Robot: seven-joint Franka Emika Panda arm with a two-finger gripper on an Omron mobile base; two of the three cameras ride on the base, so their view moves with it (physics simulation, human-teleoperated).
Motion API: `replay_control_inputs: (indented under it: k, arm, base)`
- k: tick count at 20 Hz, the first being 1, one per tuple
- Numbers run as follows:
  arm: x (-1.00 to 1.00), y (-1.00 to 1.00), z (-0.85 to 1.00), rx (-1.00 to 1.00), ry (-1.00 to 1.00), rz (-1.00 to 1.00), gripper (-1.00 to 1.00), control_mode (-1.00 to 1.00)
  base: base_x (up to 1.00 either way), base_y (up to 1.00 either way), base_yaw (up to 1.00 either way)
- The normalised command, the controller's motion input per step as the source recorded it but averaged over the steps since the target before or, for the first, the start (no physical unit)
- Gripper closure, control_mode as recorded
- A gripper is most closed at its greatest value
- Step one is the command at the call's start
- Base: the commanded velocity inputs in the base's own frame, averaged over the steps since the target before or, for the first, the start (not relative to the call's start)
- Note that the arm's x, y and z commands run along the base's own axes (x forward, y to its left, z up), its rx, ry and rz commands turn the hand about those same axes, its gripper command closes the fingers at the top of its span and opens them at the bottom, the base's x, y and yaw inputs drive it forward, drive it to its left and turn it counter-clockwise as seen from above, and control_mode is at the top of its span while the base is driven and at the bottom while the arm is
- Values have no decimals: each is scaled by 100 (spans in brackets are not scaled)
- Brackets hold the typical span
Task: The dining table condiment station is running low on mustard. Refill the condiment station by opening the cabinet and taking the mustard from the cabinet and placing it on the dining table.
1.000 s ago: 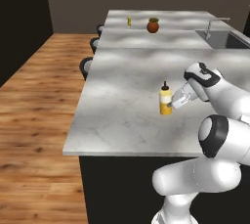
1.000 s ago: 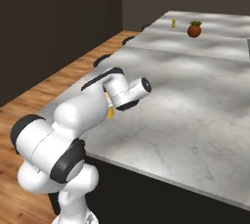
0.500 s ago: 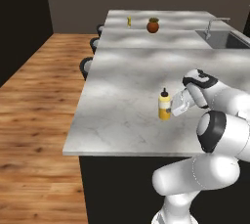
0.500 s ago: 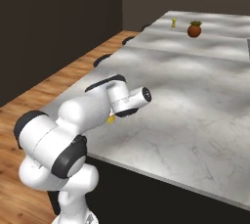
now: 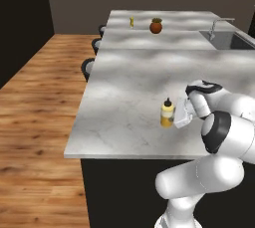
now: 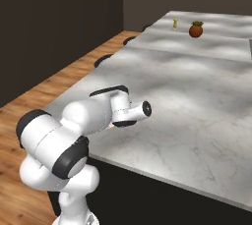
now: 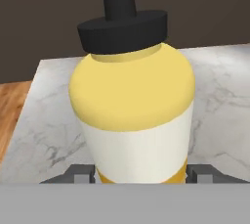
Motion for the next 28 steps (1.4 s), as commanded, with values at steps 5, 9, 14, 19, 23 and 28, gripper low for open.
replay_control_inputs:
  k: [5, 9, 14, 19, 23, 28]
  arm:
    - [1, 0, -25, 0, -8, 1, 100, -100]
    - [0, 0, -17, 0, -9, 0, 100, -100]
    - [0, -2, -12, 0, -11, 0, -100, -100]
    - [2, -5, -2, 0, -13, 0, -100, -100]
    - [0, -3, 11, 1, -14, 0, -100, -100]
    - [0, 0, 79, 0, -17, 0, -100, -100]
  base:
    - [0, 0, 0]
    - [0, 0, 0]
    - [0, 0, 0]
    - [0, 0, 0]
    - [0, 0, 0]
    - [0, 0, 0]
